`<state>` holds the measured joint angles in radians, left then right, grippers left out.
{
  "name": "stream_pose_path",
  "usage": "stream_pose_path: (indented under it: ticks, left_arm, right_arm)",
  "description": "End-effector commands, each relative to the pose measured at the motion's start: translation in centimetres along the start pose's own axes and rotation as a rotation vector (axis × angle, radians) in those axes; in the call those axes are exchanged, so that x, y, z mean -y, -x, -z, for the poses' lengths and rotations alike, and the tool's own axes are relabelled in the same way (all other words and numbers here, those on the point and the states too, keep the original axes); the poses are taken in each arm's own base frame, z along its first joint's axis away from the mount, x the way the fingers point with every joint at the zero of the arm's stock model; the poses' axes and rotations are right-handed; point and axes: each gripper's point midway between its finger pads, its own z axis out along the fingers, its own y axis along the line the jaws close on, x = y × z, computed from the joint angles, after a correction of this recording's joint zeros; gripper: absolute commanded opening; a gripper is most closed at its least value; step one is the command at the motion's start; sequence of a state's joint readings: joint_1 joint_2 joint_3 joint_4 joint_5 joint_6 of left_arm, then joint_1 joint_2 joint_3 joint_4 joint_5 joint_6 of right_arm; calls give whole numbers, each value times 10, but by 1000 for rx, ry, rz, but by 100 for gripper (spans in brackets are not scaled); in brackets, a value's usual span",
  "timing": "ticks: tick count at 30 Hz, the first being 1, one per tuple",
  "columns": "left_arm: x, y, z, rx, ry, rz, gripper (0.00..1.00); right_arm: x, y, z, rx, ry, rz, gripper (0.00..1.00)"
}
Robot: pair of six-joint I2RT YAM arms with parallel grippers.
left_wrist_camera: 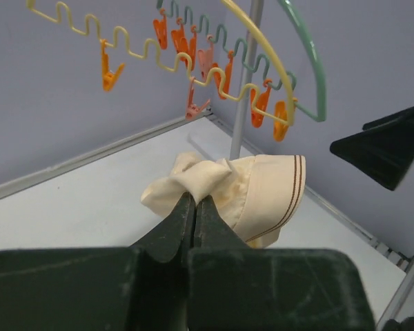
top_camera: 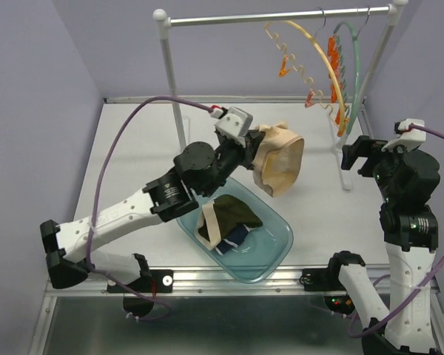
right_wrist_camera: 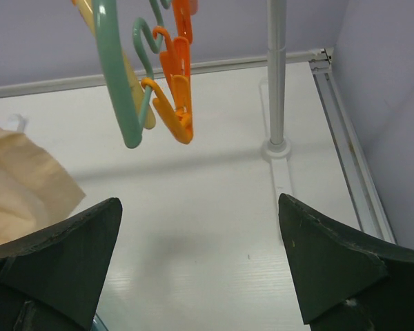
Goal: Remove the underwear clipped to the hanger
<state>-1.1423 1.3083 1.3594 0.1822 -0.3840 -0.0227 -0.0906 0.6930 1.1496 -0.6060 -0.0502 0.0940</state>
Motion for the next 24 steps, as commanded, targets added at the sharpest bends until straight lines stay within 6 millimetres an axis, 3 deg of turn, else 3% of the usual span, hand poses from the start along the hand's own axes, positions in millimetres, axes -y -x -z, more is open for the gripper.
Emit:
stream_pose_path:
  ticks: [1,4,6,12,15,21,24]
  left_arm:
    - [-4,7,38,34,-82,9,0]
    - [-7,19,66,59,-127,54,0]
    - [-8,16,76,47,-142,79,0]
    - [0,-46,88,-70,-202,153,0]
    - [8,-97,82,-136,-233,172,0]
    - [10,-143,77,-163,-234,220,0]
    - [8,-177,85,-229,-236,222,1]
  right_arm:
    - [10,-12,-2,-9,-48,-5,100]
    - [16,-23,-3,-27,-77,-13,100]
    - [16,-29,-4,-37,-79,-23,100]
    - [15,-45,-5,-66,-69,-34,100]
    - [16,-52,-5,-75,-70,-34,100]
    - [11,-59,2,-74,-34,-17,100]
    - [12,-65,6,-79,-34,0,100]
